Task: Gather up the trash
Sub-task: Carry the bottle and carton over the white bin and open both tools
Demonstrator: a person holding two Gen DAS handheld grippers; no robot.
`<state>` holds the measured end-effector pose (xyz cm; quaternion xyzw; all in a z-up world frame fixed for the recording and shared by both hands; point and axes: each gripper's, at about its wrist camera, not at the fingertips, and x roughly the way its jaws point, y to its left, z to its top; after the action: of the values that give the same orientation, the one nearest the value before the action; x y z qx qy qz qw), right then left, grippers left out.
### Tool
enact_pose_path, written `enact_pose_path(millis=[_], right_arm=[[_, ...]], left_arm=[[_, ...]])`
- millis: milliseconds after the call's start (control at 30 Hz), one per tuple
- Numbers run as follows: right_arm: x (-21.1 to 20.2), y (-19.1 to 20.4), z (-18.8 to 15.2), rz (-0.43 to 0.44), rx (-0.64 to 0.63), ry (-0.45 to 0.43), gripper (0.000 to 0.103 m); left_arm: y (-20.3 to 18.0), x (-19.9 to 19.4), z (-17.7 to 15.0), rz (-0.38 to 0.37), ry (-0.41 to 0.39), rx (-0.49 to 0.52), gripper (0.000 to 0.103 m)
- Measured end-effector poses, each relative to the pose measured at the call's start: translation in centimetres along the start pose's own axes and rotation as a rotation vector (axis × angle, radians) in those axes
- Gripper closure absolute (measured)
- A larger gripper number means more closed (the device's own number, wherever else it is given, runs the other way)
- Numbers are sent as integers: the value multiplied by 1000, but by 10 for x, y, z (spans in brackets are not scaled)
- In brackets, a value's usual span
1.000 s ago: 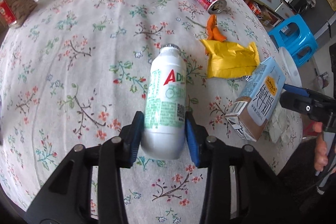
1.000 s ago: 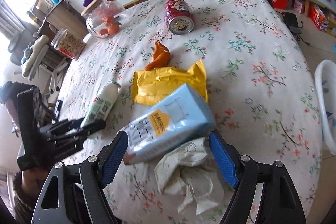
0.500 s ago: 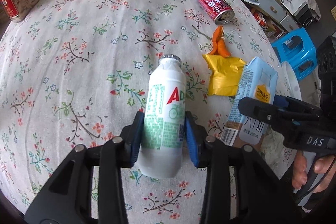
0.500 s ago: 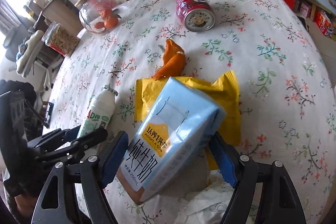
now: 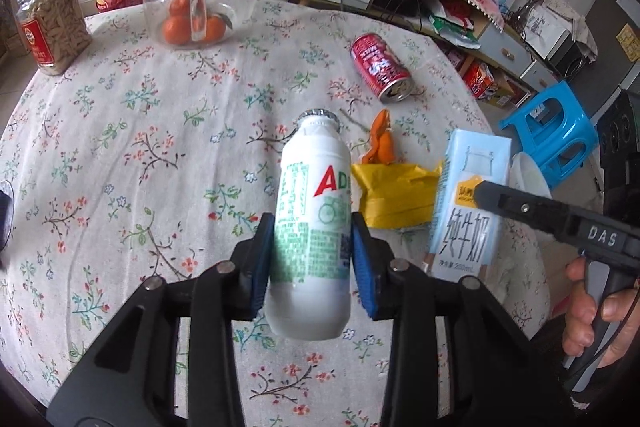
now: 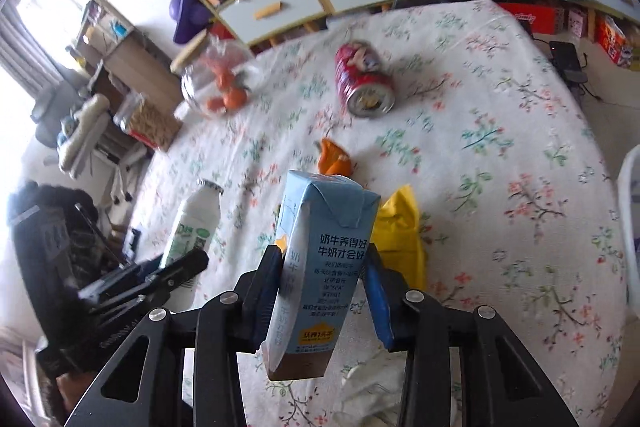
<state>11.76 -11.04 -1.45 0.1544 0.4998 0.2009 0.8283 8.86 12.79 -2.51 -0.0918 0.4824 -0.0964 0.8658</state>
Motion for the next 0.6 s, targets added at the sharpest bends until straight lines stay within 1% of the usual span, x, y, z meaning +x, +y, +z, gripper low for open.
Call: enact_pose_path(millis=[100, 200, 367, 467, 600], right_arm=[[-19, -14, 6, 0, 25, -47, 62], [-38, -38, 10, -13, 72, -82, 62], [-77, -90, 14, -42, 180, -156, 62], [-103, -121, 17, -91, 231, -208, 62], [-136, -166, 17, -195, 312, -274, 62]], left_arm=[[-9, -2, 2, -11, -10, 1, 64], [-22, -2, 5, -23, -22, 19, 64], [-47, -3, 11, -46, -40, 46, 64], [-64, -1, 15, -64, -46, 69, 64], [-92, 6, 20, -89, -42, 113, 64]])
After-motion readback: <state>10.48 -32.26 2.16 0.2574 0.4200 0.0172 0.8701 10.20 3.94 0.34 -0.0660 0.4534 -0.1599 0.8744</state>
